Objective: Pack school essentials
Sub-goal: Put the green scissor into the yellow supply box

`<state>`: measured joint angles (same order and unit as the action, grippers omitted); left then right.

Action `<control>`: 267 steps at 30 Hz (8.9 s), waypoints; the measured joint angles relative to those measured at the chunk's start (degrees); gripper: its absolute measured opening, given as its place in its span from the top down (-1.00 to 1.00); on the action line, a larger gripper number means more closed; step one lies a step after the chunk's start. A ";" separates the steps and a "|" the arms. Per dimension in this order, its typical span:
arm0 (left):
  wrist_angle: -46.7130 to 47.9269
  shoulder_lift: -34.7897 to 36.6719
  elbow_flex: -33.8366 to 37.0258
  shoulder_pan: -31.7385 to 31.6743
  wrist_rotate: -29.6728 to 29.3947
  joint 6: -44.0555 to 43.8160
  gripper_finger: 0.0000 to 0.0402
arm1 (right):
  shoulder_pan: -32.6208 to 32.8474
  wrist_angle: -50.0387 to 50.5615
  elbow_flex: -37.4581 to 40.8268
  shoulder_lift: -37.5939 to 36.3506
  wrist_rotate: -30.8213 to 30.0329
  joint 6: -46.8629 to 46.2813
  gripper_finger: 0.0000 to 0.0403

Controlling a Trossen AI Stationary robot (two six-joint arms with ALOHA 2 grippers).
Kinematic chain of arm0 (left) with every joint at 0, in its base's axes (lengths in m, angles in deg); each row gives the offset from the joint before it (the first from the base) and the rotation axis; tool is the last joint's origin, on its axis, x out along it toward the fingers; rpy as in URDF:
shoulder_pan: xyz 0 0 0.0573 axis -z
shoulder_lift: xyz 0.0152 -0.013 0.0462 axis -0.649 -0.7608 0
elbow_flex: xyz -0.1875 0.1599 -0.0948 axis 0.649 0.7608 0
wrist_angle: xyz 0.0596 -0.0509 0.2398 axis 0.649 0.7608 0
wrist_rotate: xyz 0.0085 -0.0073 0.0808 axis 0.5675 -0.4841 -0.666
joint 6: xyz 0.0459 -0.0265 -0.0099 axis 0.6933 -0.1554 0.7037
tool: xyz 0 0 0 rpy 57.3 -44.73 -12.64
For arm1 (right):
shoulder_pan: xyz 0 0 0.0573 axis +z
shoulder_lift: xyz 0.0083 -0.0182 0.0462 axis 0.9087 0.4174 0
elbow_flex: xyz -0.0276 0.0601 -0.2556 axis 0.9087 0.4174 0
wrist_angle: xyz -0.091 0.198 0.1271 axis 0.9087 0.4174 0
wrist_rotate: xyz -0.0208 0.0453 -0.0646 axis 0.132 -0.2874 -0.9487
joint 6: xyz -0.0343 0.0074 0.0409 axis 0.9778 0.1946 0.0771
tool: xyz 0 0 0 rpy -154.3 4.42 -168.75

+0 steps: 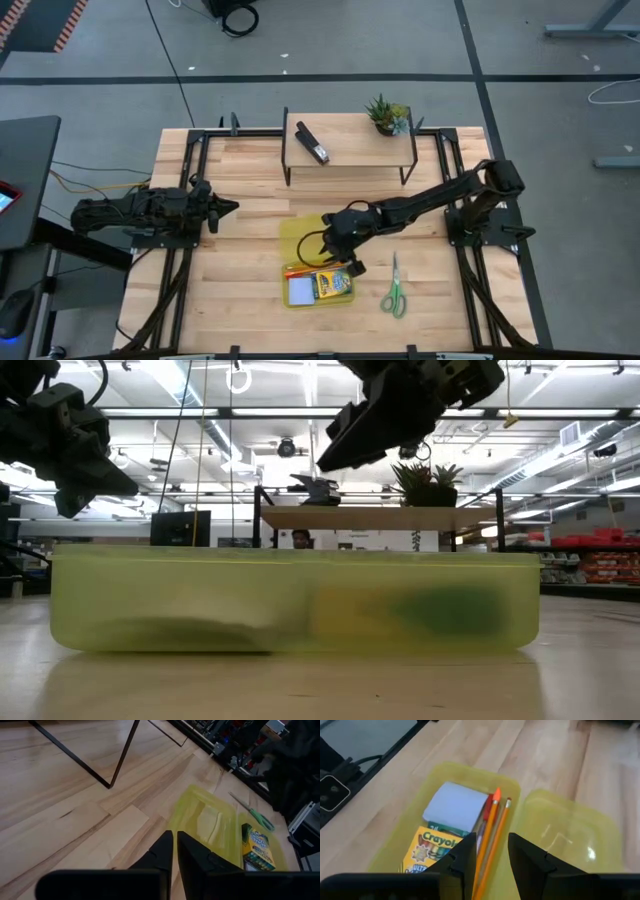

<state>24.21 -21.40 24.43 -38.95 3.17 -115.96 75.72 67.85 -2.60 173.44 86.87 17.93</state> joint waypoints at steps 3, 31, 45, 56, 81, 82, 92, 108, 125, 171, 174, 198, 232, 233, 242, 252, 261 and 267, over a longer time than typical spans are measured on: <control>0.00 0.00 0.00 -0.02 0.00 0.00 0.82 | -0.26 1.20 0.00 -1.46 0.26 2.86 0.41; -0.04 0.00 0.00 -0.02 0.00 0.01 0.80 | -0.46 26.27 -0.07 -6.73 -1.53 6.27 0.03; -0.04 0.00 0.00 0.00 0.00 0.00 0.82 | -0.09 27.94 -0.07 -6.69 -0.22 7.12 0.13; -0.04 0.00 0.00 0.00 0.00 0.00 0.83 | 0.55 27.68 2.05 -6.67 9.38 15.03 0.15; -0.02 0.00 0.00 -0.01 0.00 0.01 0.85 | 11.54 26.75 19.28 -6.67 10.62 33.37 0.15; -0.02 0.00 0.00 -0.01 0.00 0.00 0.85 | 11.20 26.71 19.18 -6.67 10.81 33.40 0.15; -0.02 0.00 0.00 -0.02 0.00 0.00 0.80 | 10.35 26.14 18.60 -6.67 12.66 36.48 0.15; -0.02 0.00 0.00 0.00 0.00 0.00 0.81 | 9.73 12.61 27.03 -7.00 13.09 36.55 0.15; -0.02 0.00 0.00 -0.01 0.00 0.01 0.84 | 8.72 10.68 27.23 -6.73 13.53 34.30 0.52; -0.02 0.00 0.00 -0.01 0.00 0.01 0.81 | 8.74 3.33 23.51 -22.52 2.32 11.91 0.63; -0.02 0.00 0.00 -0.01 0.00 0.00 0.80 | 8.44 3.42 22.35 -21.43 2.35 11.27 0.69; -0.04 0.00 0.00 -0.02 0.00 0.00 0.81 | 12.15 0.40 25.20 -12.74 16.21 5.84 0.28; -0.04 0.00 0.00 -0.01 0.00 0.00 0.81 | 10.34 -7.04 27.70 -12.40 19.74 6.13 -0.26; -0.04 0.00 0.00 -0.01 0.00 -0.01 0.81 | 10.36 -7.01 28.35 -12.40 19.76 6.61 -0.26; -0.02 0.00 0.00 -0.01 0.00 0.00 0.83 | 10.34 -13.57 33.68 -10.39 19.08 10.03 -0.26; 0.00 0.00 0.00 -0.02 -0.01 -0.02 0.82 | 11.45 -21.45 33.75 -2.63 18.23 11.49 -0.26; 0.00 0.00 0.00 -0.02 0.00 0.01 0.82 | 11.45 -25.86 33.66 0.64 20.77 12.09 -0.24; 0.00 0.00 0.00 -0.01 0.00 0.01 0.85 | 11.45 -28.45 33.69 2.14 19.51 12.11 -0.02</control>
<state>24.21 -21.40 24.43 -38.96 3.17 -115.95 87.17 39.40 31.08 175.58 106.37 30.04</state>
